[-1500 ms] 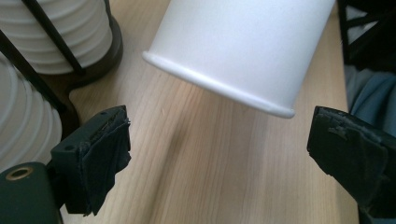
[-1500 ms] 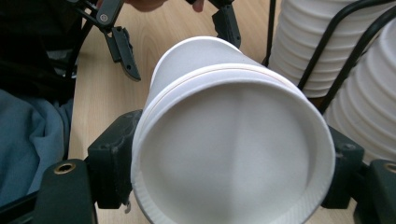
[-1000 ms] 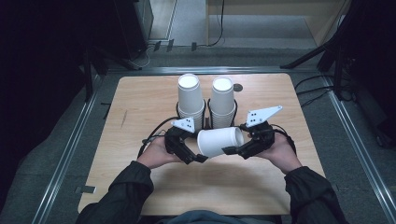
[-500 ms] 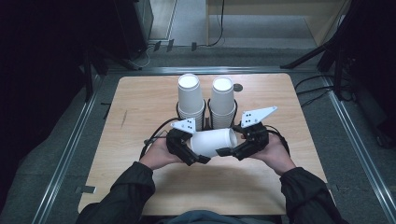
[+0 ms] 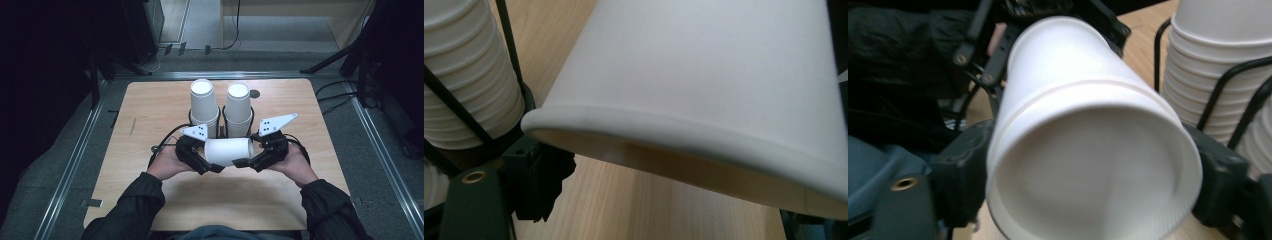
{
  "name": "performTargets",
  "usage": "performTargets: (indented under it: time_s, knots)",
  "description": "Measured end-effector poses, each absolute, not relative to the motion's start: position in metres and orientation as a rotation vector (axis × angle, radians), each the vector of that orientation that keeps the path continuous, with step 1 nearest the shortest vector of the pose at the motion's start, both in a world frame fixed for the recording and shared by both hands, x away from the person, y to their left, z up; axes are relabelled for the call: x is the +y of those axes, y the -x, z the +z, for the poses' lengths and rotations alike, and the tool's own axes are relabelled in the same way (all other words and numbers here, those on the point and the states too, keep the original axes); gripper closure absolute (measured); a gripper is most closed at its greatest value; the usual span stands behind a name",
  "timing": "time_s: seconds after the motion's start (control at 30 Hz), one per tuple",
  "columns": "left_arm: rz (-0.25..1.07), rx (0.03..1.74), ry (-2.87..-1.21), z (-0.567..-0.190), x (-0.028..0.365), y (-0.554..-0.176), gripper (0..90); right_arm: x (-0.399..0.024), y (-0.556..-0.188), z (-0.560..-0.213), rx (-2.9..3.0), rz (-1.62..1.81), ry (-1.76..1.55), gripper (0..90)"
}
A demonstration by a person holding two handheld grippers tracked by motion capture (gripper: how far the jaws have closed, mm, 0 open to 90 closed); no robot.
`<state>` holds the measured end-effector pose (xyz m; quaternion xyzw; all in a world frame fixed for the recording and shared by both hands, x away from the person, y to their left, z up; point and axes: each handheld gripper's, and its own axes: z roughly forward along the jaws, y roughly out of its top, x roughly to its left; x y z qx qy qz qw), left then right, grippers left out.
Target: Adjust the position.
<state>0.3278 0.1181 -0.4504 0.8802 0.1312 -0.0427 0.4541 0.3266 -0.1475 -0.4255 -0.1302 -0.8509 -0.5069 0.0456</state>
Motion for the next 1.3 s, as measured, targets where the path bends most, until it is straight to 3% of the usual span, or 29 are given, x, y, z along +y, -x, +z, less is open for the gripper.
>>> performTargets:
  time_s: [0.6,1.3]
  knots:
    - [-0.029,0.388,-2.321,-0.445,0.141,-0.334,14.6,-0.151,-0.325,-0.438,-2.781,-1.358,0.424,14.9]
    - [-0.021,0.424,-2.523,-0.46,0.124,-0.335,14.6,-0.147,-0.328,-0.443,-2.821,-1.341,0.442,15.0]
